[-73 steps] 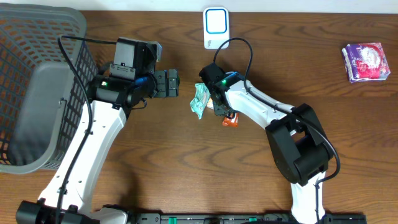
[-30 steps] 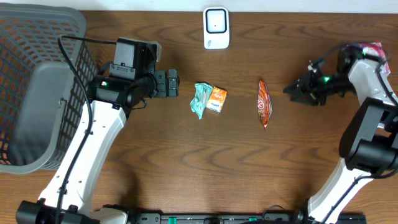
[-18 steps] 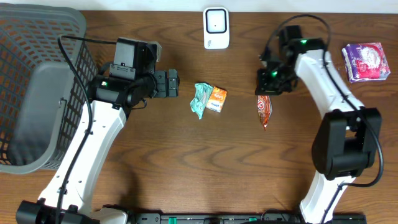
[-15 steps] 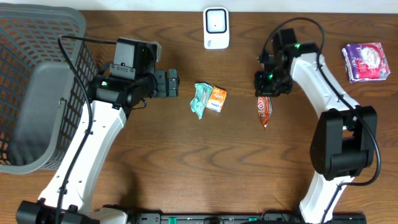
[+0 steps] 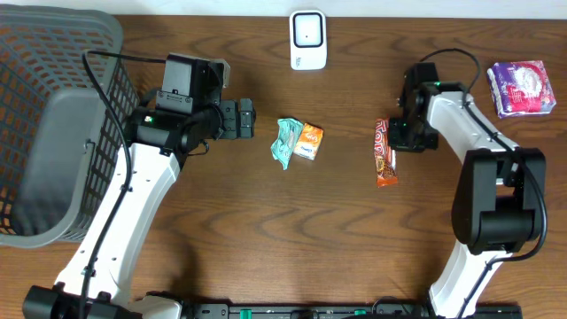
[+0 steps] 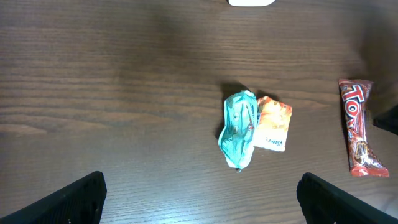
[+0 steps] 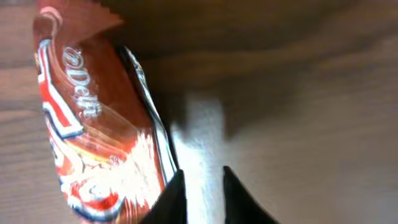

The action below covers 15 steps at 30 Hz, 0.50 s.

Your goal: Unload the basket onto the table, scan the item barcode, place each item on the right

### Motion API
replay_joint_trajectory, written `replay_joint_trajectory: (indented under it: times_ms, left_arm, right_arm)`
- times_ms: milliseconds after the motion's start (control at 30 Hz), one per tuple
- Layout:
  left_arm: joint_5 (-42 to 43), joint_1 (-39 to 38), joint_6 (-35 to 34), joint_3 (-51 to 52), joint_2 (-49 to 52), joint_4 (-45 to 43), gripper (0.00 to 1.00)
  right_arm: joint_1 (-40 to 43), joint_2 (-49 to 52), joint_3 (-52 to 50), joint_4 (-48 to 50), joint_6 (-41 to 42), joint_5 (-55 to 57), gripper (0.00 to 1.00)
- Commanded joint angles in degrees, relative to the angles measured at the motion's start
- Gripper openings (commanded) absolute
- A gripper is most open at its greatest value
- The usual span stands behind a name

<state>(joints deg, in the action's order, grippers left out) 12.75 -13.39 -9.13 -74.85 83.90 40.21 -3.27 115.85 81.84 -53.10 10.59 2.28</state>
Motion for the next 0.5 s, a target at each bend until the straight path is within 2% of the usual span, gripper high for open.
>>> replay_joint_trajectory:
  times_ms: [0,133,167,200,300,467]
  left_arm:
    - [-0.35,0.20,0.33,-0.28,0.02,0.09,0.98]
    - [-0.35,0.20,0.33,-0.28,0.02,0.09,0.98]
    - [-0.35,0.20,0.33,-0.28,0.02,0.09,0.98]
    - [-0.35,0.20,0.33,-0.28,0.02,0.09,0.98]
    - [-0.35,0.20,0.33,-0.28,0.02,0.09,0.98]
    - [-0.35,0.20,0.33,-0.28,0.02,0.09,0.98]
  right_arm:
    - [-0.33,-0.52,5.25,-3.04,0.09,-1.81,0.22]
    - [-1.18,-0.50,6.10,-4.61,-1.66,-11.21,0.33]
    - [-1.97,-0.44,6.01,-4.90,-1.90,-14.10,0.40]
    - [-2.34,-0.44,5.97,-4.94,-1.88,-14.38,0.43]
    - [-5.05,-0.44,4.72,-4.02,-1.22,-12.00,0.63]
    - [-7.89,-0.44,-0.31,0.42,5.33,2.32,0.62]
